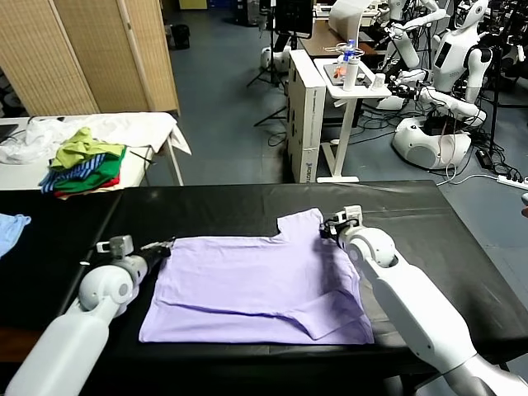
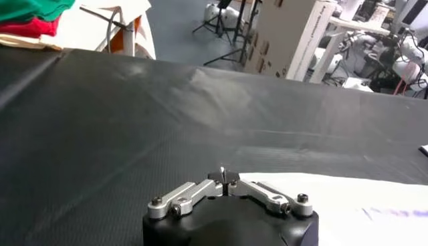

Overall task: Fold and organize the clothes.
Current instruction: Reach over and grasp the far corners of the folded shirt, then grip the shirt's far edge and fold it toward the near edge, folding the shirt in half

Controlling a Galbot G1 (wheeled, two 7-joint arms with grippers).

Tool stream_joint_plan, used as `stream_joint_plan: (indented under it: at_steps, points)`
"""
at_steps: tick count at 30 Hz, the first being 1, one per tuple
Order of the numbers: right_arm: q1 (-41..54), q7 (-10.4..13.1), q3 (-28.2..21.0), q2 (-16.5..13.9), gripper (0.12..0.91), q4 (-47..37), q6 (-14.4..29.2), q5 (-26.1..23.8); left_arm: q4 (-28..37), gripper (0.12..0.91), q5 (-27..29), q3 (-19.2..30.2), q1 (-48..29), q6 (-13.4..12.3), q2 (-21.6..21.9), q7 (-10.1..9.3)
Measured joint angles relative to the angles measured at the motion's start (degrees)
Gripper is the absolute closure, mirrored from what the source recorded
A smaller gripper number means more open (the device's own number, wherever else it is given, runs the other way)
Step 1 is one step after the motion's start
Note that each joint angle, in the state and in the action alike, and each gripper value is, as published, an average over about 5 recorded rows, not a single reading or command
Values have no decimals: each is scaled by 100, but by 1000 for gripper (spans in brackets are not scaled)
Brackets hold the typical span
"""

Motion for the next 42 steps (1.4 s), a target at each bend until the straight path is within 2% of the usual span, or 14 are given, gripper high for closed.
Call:
stream_joint_plan:
  at_steps: [9, 21, 28, 33, 42]
  points:
    - [-450, -21, 317, -373, 885, 717, 18, 150, -472, 884, -247, -190, 243, 6, 312, -52]
    - [-1445, 124, 972, -973, 885, 2152, -471, 365, -1569, 884, -492, -858, 1130, 10, 826, -53]
    - [-2397, 196, 1490, -1332, 885, 2945, -763, 365, -2261, 884, -338, -1218, 1857, 50, 828, 12]
    - [-3021, 244, 1813, -1545, 885, 3348, -790, 362, -2591, 884, -156, -1423, 2268, 69, 822, 108]
    - [-3550, 239, 1954, -1715, 885, 3644, -790, 350, -2879, 884, 343, -1838, 3000, 50, 717, 317]
